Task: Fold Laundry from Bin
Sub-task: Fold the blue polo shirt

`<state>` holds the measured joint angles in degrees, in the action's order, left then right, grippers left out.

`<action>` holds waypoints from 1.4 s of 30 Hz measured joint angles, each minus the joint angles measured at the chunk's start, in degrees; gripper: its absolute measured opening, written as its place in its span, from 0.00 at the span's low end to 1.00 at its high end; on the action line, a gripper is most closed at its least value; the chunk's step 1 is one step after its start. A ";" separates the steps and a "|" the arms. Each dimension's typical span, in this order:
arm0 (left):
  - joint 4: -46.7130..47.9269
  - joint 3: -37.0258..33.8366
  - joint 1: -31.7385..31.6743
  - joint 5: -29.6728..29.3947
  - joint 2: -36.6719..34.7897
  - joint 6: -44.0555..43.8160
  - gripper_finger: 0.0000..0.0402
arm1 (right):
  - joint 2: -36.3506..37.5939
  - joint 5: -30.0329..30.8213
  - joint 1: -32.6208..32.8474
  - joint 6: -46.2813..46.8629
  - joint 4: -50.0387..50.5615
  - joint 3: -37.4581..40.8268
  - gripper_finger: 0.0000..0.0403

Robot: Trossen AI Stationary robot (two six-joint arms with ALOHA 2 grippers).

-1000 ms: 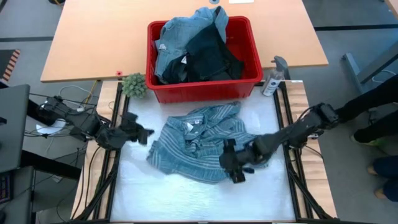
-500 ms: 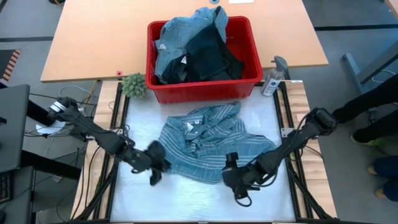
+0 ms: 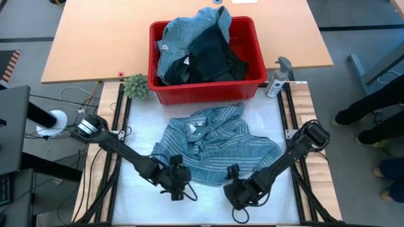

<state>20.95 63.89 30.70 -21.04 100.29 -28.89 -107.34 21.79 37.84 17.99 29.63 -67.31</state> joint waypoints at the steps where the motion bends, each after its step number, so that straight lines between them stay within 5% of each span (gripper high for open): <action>1: -0.43 0.18 -0.05 -0.92 0.69 1.18 0.41 | -0.25 0.85 -0.15 1.73 -0.08 0.00 0.79; 11: -1.21 0.34 0.17 -1.77 1.05 8.69 0.42 | -0.53 3.40 -2.42 11.67 1.02 0.00 0.78; 17: -1.59 0.34 0.17 -0.90 1.00 7.79 0.42 | -4.37 2.88 -4.17 12.79 1.62 -0.34 0.65; 20: -1.49 0.31 0.26 2.07 0.98 7.75 0.42 | -4.30 2.56 -4.43 14.62 3.39 -1.49 0.51; 26: -2.96 0.31 1.41 1.82 0.41 11.92 0.42 | -4.23 4.00 -6.35 15.45 7.39 -4.24 0.06; 35: 3.10 0.29 2.18 -5.87 0.39 13.33 0.42 | -4.10 4.93 -8.04 16.05 13.03 -13.52 0.05; 42: 5.46 0.27 2.30 -6.29 -0.04 8.89 0.42 | -4.10 5.79 -10.96 17.42 25.41 -23.07 0.05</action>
<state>26.42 64.16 33.00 -27.33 100.26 -20.00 -111.44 27.57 26.87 35.41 55.03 -90.38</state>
